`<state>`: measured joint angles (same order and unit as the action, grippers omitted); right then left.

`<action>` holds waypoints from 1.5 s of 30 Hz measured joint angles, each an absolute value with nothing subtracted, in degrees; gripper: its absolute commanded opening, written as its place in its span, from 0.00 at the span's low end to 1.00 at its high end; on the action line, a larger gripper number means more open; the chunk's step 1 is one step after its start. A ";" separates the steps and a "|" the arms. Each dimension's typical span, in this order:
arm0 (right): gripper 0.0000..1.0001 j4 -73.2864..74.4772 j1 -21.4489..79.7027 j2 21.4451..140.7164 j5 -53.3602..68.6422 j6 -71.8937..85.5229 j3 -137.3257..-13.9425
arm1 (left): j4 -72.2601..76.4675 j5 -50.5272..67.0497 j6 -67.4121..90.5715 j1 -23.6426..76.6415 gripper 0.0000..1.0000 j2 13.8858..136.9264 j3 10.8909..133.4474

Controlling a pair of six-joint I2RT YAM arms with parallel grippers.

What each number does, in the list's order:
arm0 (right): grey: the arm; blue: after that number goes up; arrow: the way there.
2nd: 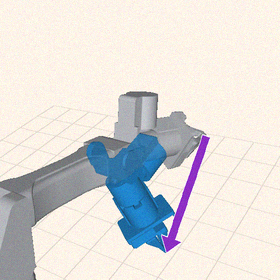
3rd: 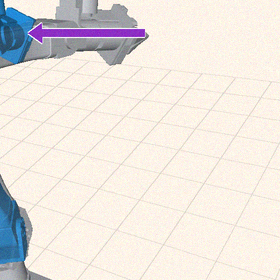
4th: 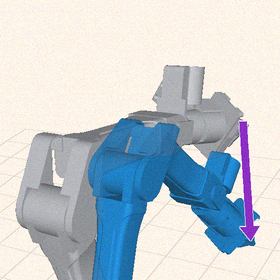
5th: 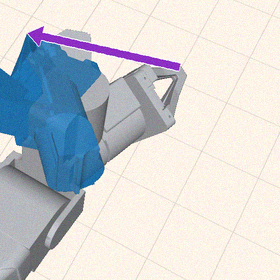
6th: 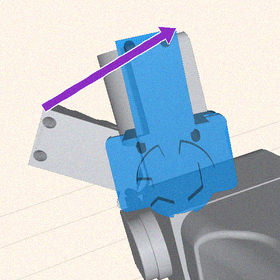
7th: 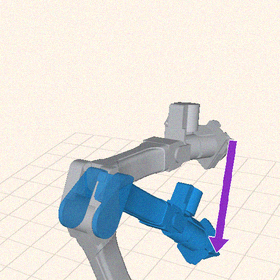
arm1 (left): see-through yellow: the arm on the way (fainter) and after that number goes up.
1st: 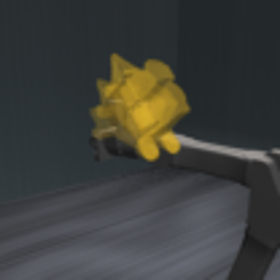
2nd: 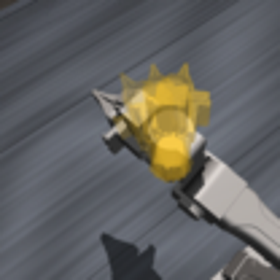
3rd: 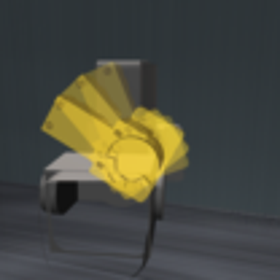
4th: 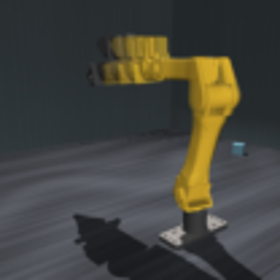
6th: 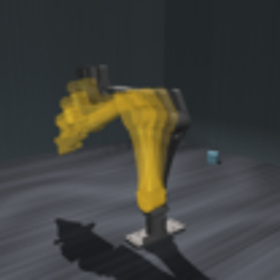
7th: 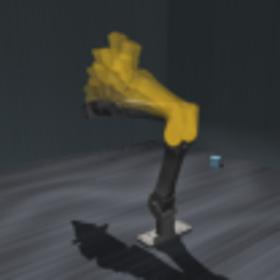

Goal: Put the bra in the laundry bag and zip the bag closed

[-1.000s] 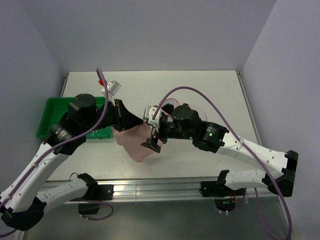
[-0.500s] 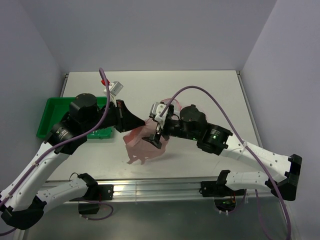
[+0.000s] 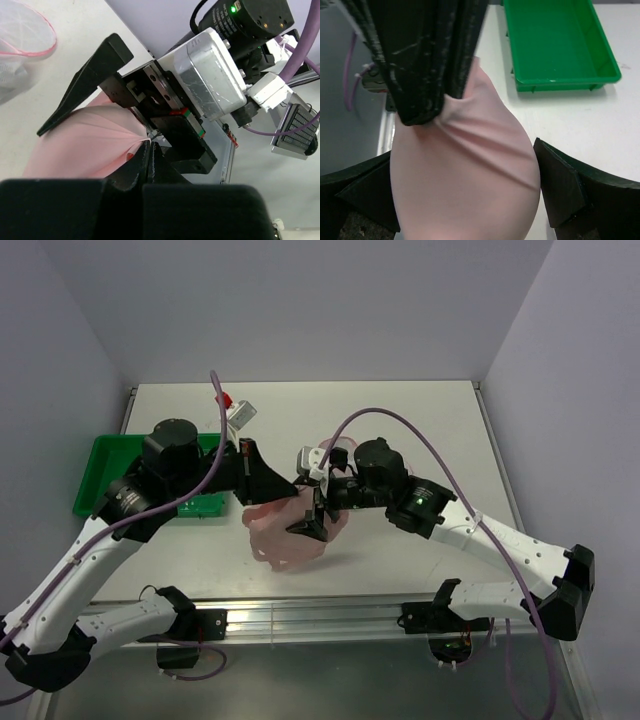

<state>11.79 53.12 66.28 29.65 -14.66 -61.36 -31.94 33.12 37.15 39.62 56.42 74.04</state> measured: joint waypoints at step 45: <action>0.00 -5.21 7.86 51.00 13.37 30.50 -48.14 | -24.40 1.69 29.87 35.00 0.61 101.38 90.17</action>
